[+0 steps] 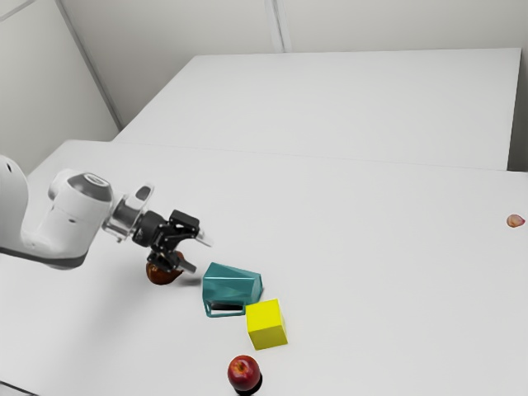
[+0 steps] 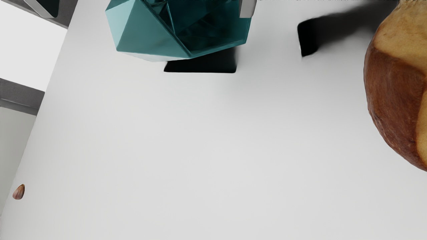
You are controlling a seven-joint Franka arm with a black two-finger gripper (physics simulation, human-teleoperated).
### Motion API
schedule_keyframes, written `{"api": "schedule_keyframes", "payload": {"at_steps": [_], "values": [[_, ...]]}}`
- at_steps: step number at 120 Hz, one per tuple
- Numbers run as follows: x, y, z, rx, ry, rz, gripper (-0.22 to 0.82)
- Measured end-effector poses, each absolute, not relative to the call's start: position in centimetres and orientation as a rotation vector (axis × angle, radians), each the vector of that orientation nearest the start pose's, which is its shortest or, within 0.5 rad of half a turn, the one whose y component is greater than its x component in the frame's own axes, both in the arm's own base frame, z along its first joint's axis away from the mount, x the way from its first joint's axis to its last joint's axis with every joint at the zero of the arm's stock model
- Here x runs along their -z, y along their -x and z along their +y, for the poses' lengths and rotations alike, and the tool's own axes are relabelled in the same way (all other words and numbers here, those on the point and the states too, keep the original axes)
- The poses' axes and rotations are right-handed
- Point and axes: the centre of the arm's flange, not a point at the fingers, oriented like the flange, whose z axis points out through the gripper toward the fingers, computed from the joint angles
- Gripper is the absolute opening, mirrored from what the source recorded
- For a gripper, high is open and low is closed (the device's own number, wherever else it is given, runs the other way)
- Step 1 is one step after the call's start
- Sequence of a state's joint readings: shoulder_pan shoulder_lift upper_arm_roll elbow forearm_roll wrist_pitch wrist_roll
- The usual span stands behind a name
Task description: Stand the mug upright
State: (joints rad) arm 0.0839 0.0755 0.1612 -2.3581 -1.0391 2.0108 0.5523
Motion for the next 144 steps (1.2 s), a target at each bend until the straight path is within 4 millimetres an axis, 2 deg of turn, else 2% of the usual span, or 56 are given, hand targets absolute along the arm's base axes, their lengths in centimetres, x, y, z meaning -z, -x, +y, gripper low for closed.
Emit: {"api": "schedule_keyframes", "payload": {"at_steps": [30, 93, 99, 113, 121, 135, 144], "values": [[-27.8, -47.4, 4.8, 0.006, -2.167, 0.437, 0.59], [-25.8, -46.4, 2.3, -0.01, -2.098, 0.483, 0.58], [-25.7, -46.3, 2.3, -0.011, -2.096, 0.486, 0.52], [-25.7, -46.3, 2.4, -0.019, -2.096, 0.488, 0.22], [-25.8, -46.3, 2.4, -0.027, -2.091, 0.491, 0.09], [-25.9, -46.3, 2.4, -0.033, -2.087, 0.491, -0.06], [-26.0, -46.4, 2.3, -0.036, -2.081, 0.493, -0.1]]}}
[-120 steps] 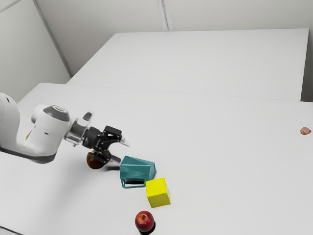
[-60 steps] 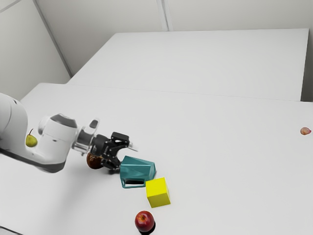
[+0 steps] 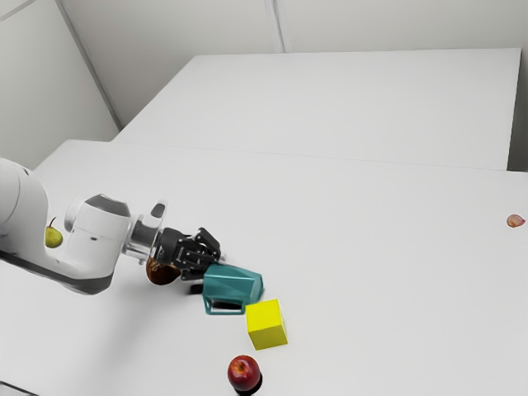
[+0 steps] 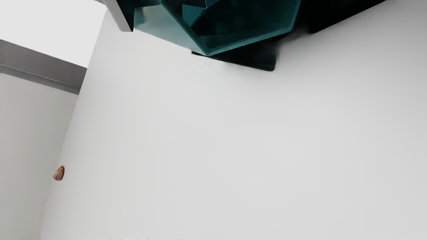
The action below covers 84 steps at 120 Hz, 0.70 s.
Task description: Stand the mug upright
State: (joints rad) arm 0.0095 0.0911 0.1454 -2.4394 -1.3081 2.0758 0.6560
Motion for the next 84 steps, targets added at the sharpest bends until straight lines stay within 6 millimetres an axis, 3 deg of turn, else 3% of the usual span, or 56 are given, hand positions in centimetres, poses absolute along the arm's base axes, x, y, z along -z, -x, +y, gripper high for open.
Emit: {"api": "schedule_keyframes", "payload": {"at_steps": [22, 56, 84], "values": [[-26.4, -46.5, 2.3, -0.046, -2.073, 0.495, -0.15], [-29.3, -47.3, 1.7, -0.1, -2.068, 0.446, -0.17], [-36.9, -52.7, 1.9, -0.19, -2.278, 0.156, -0.17]]}}
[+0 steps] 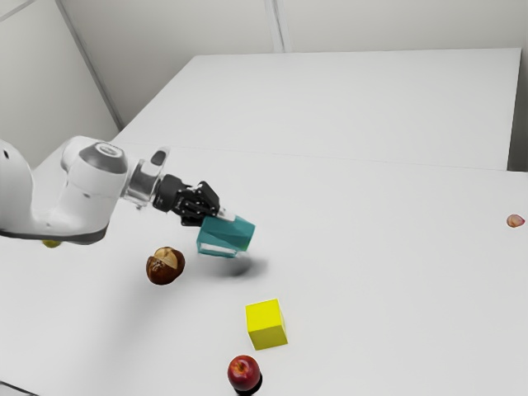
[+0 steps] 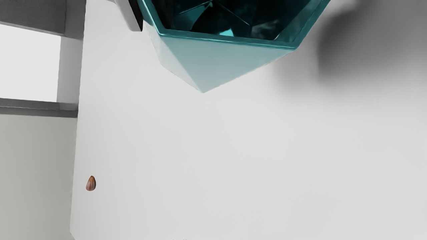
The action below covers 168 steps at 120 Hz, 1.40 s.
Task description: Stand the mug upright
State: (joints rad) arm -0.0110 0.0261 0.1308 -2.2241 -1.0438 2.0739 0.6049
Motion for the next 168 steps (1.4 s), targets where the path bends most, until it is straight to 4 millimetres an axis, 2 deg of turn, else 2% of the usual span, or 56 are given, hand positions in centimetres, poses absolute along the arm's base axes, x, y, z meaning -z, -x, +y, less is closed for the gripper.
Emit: {"api": "schedule_keyframes", "payload": {"at_steps": [15, 28, 55, 70, 82, 96, 118, 133, 145, 168], "values": [[-40.4, -54.8, 2.7, -0.203, -2.489, -0.042, -0.17], [-42.2, -55.9, 3.5, -0.195, -2.646, -0.151, -0.17], [-43.6, -57.5, 2.9, -0.146, -2.89, -0.308, -0.17], [-44.8, -59.6, 2.2, -0.164, -3.02, -0.38, -0.17], [-43.1, -60.8, 0.9, -0.155, -3.084, -0.395, -0.18], [-40.4, -61.3, -0.1, -0.125, -3.123, -0.358, -0.18], [-37.5, -61.0, -0.1, -0.08, -3.151, -0.244, -0.18], [-36.4, -60.8, -0.1, -0.059, -3.158, -0.172, -0.16], [-35.7, -60.8, -0.1, -0.042, -3.156, -0.125, -0.06], [-34.6, -60.5, -0.1, -0.011, -3.153, -0.059, 0.29]]}}
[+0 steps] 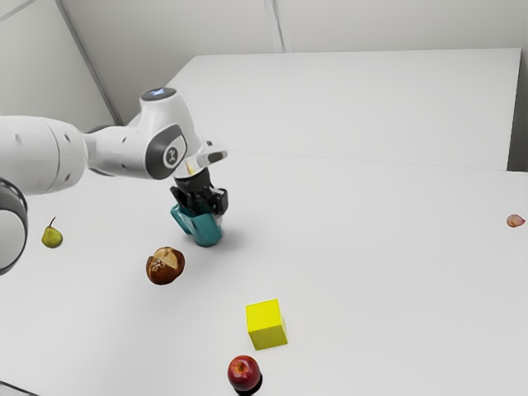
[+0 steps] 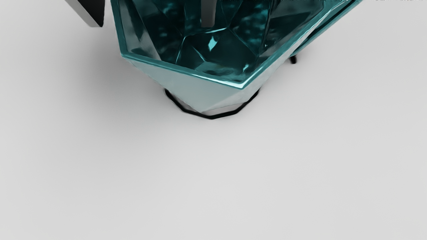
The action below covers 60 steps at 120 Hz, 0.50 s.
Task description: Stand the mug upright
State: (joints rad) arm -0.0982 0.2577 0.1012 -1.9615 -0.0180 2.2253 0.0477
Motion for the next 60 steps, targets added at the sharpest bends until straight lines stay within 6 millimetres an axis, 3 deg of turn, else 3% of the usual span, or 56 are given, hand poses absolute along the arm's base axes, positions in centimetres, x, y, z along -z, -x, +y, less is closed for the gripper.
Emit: {"api": "schedule_keyframes", "payload": {"at_steps": [14, 29, 37, 60], "values": [[-35.1, -60.5, -0.1, 0.026, 3.132, 0.029, 0.41], [-39.6, -60.9, 0.0, 0.133, 3.134, 0.005, 0.49], [-43.1, -61.2, 0.1, 0.194, 3.134, -0.005, 0.51], [-55.6, -60.9, -0.3, 0.284, 3.142, -0.014, 0.56]]}}
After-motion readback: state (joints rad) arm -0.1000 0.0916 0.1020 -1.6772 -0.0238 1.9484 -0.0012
